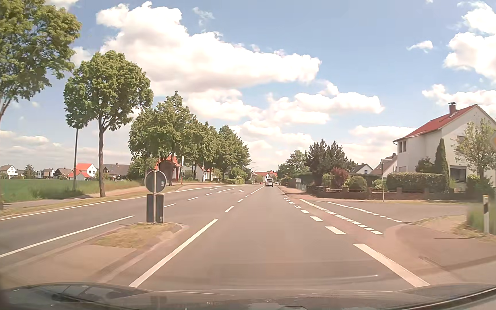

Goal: Follow the waypoints while adhering to traffic rules and regulations

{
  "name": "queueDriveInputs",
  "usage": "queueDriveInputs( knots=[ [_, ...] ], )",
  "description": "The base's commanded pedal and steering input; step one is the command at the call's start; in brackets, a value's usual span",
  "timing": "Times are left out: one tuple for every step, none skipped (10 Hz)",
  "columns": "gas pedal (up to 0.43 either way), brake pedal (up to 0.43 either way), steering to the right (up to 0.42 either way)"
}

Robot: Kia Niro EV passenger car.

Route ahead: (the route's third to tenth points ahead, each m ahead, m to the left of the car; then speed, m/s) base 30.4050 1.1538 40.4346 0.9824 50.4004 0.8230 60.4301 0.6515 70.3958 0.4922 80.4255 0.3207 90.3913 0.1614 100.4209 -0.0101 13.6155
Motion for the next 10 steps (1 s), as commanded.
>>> queueDriveInputs(
  knots=[
    [0.157,0.000,-0.001],
    [0.157,0.000,0.000],
    [0.157,0.000,0.000],
    [0.157,0.000,0.000],
    [0.157,0.000,0.001],
    [0.157,0.000,0.001],
    [0.150,0.000,0.001],
    [0.138,0.000,0.000],
    [0.138,0.000,0.001],
    [0.130,0.000,0.000]
  ],
)
